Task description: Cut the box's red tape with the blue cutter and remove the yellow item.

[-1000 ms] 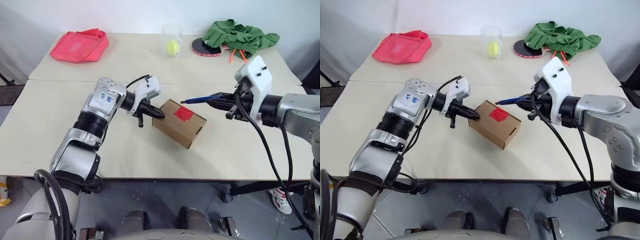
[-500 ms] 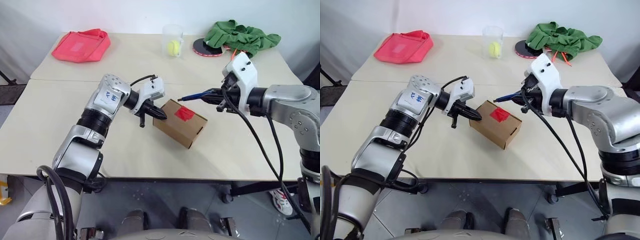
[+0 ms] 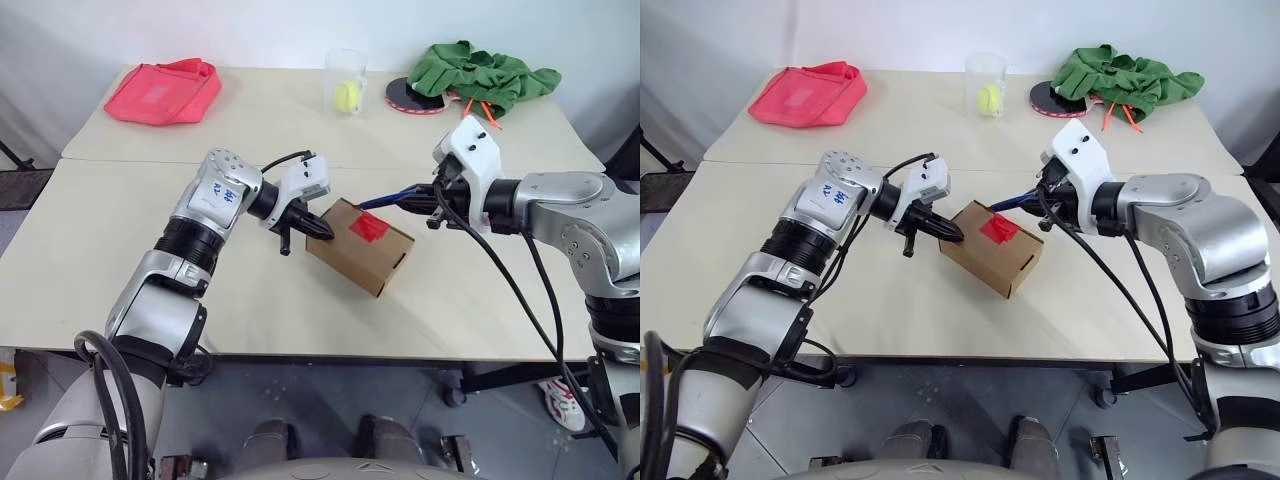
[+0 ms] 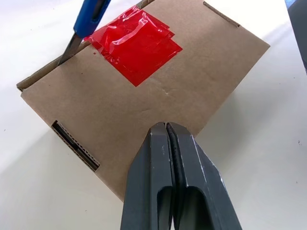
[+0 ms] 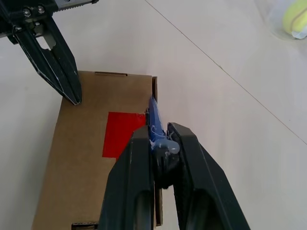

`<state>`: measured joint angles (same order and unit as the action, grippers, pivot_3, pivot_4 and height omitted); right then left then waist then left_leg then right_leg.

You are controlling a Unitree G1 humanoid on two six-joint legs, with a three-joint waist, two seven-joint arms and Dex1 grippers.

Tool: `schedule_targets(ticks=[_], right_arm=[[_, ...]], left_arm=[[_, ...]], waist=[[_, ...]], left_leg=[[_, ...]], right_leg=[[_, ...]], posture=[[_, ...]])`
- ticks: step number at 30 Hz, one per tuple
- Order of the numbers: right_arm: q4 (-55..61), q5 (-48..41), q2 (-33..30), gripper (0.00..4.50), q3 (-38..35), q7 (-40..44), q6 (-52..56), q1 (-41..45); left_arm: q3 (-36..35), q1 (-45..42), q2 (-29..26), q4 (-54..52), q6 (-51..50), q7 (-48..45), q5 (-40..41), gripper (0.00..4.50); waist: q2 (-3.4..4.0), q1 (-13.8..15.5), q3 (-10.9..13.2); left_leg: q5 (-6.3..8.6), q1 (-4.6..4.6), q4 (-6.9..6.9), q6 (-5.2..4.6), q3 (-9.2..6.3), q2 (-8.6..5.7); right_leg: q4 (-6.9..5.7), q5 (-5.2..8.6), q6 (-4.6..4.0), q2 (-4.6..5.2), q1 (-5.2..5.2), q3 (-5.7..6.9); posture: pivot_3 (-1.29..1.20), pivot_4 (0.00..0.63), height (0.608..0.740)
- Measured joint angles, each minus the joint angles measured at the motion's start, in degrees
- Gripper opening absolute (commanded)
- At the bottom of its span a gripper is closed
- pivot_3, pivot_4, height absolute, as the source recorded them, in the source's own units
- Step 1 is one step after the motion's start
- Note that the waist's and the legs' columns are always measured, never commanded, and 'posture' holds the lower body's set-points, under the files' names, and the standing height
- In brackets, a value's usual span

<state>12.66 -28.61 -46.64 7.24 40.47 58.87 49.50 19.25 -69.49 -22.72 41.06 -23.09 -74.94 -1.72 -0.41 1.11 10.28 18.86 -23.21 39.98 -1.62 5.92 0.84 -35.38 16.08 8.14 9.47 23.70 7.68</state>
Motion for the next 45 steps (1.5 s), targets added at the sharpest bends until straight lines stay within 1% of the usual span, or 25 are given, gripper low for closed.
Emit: schedule_targets(ticks=[9,15,24,33,39,45], right_arm=[[-1.18,2.94,-0.71,0.18,1.54,3.46,-0.25,0.86],[-1.47,4.11,-3.67,0.18,3.73,7.08,0.36,3.12],[-2.34,6.12,-5.81,0.18,6.13,11.49,1.12,5.74],[-3.13,8.00,-5.87,0.18,8.04,13.46,1.92,7.75],[-5.28,8.30,-5.03,0.18,10.15,14.41,6.45,12.54],[-6.85,8.23,-4.53,0.18,10.58,15.63,9.25,14.77]], left_arm=[[-0.04,0.01,0.12,-0.01,-0.08,0.25,-0.11,0.02],[-0.05,0.01,0.46,-0.01,-0.07,0.40,-0.18,0.02],[-0.05,0.01,0.91,-0.01,0.00,0.80,-0.27,0.02],[1.15,-0.02,1.34,-1.20,-0.09,3.21,-2.09,0.02],[2.50,-0.33,1.40,-3.33,-1.25,3.76,-4.33,0.02],[2.93,-0.17,1.50,-4.45,-1.88,3.97,-5.22,0.02]], waist=[[0.00,0.03,0.00],[0.00,0.07,0.00],[0.00,0.14,0.00],[0.00,0.24,-0.01],[0.02,0.20,-0.02],[0.03,0.23,-0.03]], left_leg=[[0.00,0.00,0.03,0.00,0.00,0.00],[0.00,0.00,0.04,0.00,-0.01,0.00],[0.00,0.00,0.05,-0.01,-0.02,0.00],[0.00,0.04,0.14,-0.01,-0.05,0.00],[0.00,0.06,0.20,-0.01,-0.05,0.01],[0.01,0.06,0.21,-0.01,-0.05,0.00]], right_leg=[[-0.02,0.00,0.00,0.00,0.00,-0.01],[-0.03,0.00,0.00,0.00,0.00,-0.01],[-0.04,0.00,0.00,0.00,-0.01,-0.01],[-0.04,0.00,0.00,0.01,-0.11,-0.01],[-0.09,0.00,-0.01,0.01,-0.11,-0.05],[-0.12,0.00,-0.01,0.01,-0.11,-0.06]], posture=[[0.00,0.150,0.740],[0.00,0.150,0.740],[0.00,0.150,0.740],[0.00,0.150,0.740],[0.00,0.150,0.740],[0.00,0.150,0.740]])
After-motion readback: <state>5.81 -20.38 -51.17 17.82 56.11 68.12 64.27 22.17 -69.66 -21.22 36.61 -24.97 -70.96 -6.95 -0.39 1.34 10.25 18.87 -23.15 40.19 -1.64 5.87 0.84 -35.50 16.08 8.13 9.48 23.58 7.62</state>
